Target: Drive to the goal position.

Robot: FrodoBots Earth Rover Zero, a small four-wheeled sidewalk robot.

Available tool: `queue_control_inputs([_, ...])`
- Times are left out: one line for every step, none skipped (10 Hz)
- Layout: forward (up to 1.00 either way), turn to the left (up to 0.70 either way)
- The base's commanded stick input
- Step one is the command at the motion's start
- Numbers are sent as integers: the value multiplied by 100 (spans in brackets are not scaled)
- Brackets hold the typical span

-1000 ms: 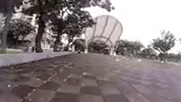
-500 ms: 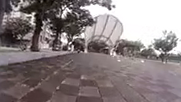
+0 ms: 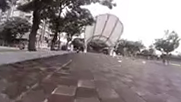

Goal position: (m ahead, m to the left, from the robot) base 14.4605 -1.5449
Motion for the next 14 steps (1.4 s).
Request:
queue_control_inputs([100,0])
queue_control_inputs([100,0])
queue_control_inputs([100,0])
queue_control_inputs([100,0])
queue_control_inputs([100,0])
queue_control_inputs([100,0])
queue_control_inputs([100,0])
queue_control_inputs([100,0])
queue_control_inputs([100,0])
queue_control_inputs([100,0])
queue_control_inputs([100,0])
queue_control_inputs([100,0])
queue_control_inputs([100,0])
queue_control_inputs([100,0])
